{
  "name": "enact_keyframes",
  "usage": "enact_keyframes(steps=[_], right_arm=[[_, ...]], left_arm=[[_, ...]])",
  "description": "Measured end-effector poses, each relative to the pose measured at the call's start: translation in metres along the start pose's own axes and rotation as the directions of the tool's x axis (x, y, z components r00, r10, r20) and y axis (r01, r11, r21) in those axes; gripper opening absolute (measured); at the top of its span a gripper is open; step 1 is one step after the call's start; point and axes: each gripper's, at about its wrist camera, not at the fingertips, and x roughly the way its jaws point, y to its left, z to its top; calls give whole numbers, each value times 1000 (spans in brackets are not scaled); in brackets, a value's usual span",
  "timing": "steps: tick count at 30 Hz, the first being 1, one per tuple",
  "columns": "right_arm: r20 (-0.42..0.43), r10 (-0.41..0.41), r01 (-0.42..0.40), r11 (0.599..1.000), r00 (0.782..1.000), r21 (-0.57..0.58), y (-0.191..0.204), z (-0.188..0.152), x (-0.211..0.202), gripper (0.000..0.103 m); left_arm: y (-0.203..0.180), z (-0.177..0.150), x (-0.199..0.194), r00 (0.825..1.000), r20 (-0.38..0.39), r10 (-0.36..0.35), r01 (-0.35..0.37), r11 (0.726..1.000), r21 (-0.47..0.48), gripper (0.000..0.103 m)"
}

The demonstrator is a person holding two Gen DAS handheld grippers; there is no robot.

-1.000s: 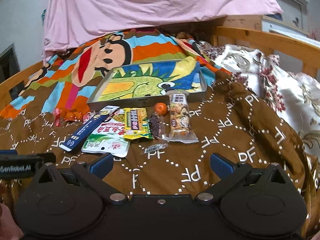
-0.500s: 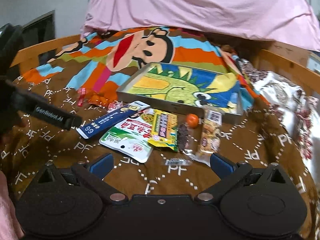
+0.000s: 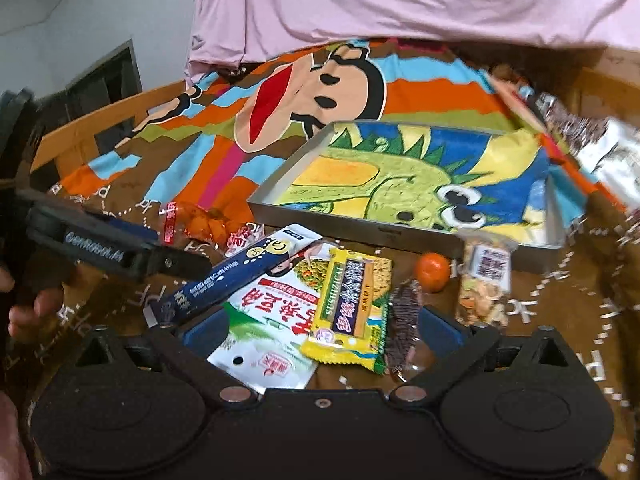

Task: Organize snacks
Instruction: 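Grasp the blue calcium stick with the left tool while the right tool grasps the yellow snack packet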

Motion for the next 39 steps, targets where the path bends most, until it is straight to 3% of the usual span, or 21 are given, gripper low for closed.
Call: enact_keyframes(steps=[3,5,13,16,24,27,33,39], right_arm=[[-28,21,-21,1000,999,24,-5,1,13,95],[-41,27,-26,999,999,30,-6,1,19,88],[-76,3,-2,1000,997,17,-7,-1,38,71],[-82,-12,14,1000,997,19,-8,0,42,69],[-83,-22,25,999,996,39,-10,2,50,68],[-82,-29,33,998,996,52,-11,4,51,60],[-85,-35,39,998,996,48,-10,3,50,59],[-106,-14,20,998,994,54,-6,1,46,58]], left_arm=[[-1,0,5,999,-1,-40,40,999,14,101],[-3,-1,8,998,-9,-64,64,997,34,97],[-7,-2,21,992,-42,-120,123,991,59,68],[-8,-2,25,990,-52,-133,137,989,62,60],[-5,-2,30,992,-56,-115,116,993,15,48],[-3,-2,31,993,-53,-104,105,995,0,43],[-6,-4,31,995,-49,-89,89,996,4,41],[-4,-6,27,991,-63,-118,115,992,-48,40]])
